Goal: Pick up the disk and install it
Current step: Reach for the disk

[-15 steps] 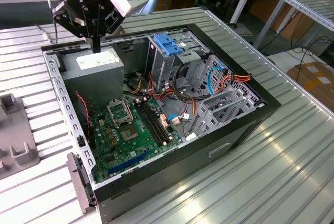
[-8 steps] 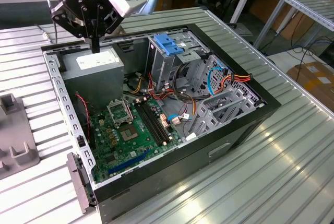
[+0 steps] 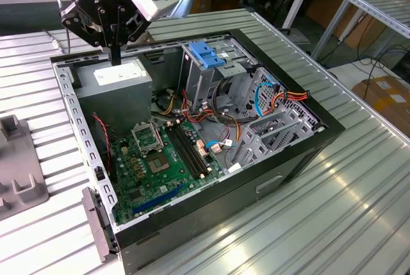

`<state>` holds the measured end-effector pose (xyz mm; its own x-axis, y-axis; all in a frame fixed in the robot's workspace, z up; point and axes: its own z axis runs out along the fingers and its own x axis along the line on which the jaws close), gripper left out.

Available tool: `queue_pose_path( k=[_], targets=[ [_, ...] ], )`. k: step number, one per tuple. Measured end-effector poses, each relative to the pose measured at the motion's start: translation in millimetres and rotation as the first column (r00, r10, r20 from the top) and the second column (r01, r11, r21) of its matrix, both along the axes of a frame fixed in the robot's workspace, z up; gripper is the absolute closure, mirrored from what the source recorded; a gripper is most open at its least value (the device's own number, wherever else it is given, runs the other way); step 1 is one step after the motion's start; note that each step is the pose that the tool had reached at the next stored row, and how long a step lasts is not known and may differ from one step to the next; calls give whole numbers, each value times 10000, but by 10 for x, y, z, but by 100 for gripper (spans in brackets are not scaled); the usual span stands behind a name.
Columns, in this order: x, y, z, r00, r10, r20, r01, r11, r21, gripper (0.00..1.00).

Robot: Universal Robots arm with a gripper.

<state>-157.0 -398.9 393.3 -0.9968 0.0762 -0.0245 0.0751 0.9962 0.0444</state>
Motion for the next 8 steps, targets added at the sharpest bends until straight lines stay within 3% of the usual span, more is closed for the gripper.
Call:
queue_pose_path(
  k=[8],
  targets=[
    [-25, 0, 0, 10000, 0, 0, 0, 10000, 0, 90]
  ],
)
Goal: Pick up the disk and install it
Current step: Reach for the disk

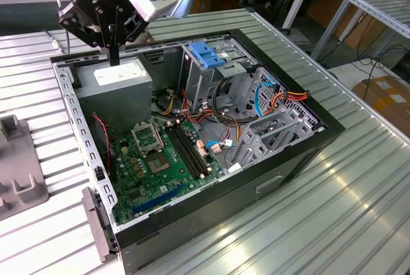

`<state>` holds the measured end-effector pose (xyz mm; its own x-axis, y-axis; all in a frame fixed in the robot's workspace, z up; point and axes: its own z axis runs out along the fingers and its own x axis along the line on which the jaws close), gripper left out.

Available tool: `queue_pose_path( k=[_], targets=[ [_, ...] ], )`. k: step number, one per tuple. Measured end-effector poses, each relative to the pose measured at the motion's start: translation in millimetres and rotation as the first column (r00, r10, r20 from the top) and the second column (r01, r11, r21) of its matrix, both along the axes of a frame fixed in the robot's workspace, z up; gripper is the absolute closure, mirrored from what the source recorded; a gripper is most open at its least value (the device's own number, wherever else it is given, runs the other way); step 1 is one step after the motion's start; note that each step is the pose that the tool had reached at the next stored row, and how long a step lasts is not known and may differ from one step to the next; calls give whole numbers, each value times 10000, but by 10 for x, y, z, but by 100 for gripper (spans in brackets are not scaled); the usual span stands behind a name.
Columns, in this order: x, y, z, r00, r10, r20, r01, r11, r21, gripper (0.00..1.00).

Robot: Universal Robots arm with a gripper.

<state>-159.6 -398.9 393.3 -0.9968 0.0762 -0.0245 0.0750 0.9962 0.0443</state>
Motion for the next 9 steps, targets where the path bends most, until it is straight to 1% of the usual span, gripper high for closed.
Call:
queue_pose_path(
  k=[9],
  targets=[
    [-33, 0, 0, 10000, 0, 0, 0, 10000, 0, 90]
  ],
)
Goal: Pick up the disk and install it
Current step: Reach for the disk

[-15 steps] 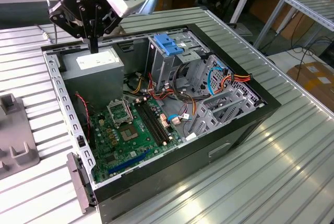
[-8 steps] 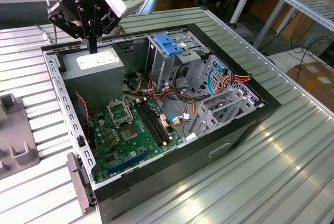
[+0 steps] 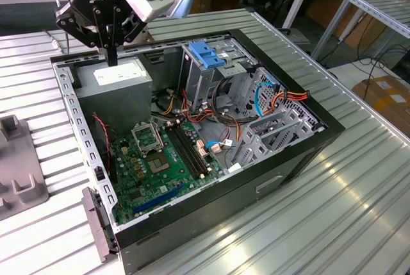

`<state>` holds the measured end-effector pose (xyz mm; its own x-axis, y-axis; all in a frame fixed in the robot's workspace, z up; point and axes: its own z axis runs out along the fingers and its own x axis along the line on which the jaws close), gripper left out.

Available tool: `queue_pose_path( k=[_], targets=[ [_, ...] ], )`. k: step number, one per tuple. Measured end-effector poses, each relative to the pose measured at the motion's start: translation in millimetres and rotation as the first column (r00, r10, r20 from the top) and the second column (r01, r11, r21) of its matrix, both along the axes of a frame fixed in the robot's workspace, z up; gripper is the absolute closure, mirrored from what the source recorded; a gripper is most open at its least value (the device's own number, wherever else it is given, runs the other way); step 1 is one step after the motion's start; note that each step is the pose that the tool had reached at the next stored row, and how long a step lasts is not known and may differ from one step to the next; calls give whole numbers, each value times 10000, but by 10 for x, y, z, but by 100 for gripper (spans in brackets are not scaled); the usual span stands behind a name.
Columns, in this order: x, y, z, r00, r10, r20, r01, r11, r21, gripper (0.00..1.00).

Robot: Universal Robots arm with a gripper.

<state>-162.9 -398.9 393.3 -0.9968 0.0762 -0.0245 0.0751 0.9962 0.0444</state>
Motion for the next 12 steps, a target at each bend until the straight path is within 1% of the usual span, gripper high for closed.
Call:
queue_pose_path(
  k=[12],
  targets=[
    [-48, 0, 0, 10000, 0, -1, 0, 10000, 0, 90]
  ],
)
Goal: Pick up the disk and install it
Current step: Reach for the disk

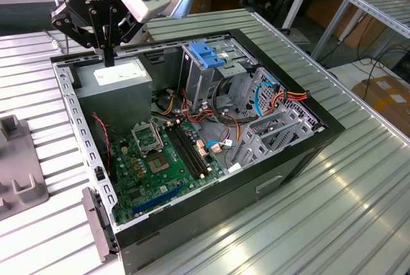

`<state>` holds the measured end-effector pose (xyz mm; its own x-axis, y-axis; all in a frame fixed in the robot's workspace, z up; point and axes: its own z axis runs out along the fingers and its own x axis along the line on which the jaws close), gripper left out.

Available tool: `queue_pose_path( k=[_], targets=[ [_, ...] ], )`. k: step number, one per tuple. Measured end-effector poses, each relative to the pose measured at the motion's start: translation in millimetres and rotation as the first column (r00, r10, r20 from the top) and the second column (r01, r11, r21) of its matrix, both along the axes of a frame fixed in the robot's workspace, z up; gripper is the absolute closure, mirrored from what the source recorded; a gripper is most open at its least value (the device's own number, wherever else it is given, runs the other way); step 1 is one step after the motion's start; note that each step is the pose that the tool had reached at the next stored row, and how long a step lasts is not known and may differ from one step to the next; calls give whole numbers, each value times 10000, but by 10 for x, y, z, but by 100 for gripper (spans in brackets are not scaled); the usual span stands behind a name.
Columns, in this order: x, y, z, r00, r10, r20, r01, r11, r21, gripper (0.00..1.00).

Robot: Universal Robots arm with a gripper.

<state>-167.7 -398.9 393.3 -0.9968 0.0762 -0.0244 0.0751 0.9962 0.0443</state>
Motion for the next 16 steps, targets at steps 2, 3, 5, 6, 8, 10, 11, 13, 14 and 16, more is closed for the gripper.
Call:
queue_pose_path(
  k=[2, 3, 5, 6, 8, 10, 11, 13, 14, 16],
  targets=[
    [-5, 0, 0, 10000, 0, 1, 0, 10000, 0, 90],
    [-9, 0, 0, 10000, 0, 1, 0, 10000, 1, 90],
    [-19, 0, 0, 10000, 0, 0, 0, 10000, 0, 90],
    [-24, 0, 0, 10000, 0, 0, 0, 10000, 0, 90],
    [-29, 0, 0, 10000, 0, 1, 0, 10000, 1, 90],
    [-34, 0, 0, 10000, 0, 0, 0, 10000, 0, 90],
    [-37, 0, 0, 10000, 0, 0, 0, 10000, 0, 90],
    [-42, 0, 0, 10000, 0, 1, 0, 10000, 1, 90],
    [-45, 0, 0, 10000, 0, 1, 0, 10000, 1, 90],
    [-50, 0, 0, 10000, 1, 0, -1, 10000, 0, 90]
  ],
)
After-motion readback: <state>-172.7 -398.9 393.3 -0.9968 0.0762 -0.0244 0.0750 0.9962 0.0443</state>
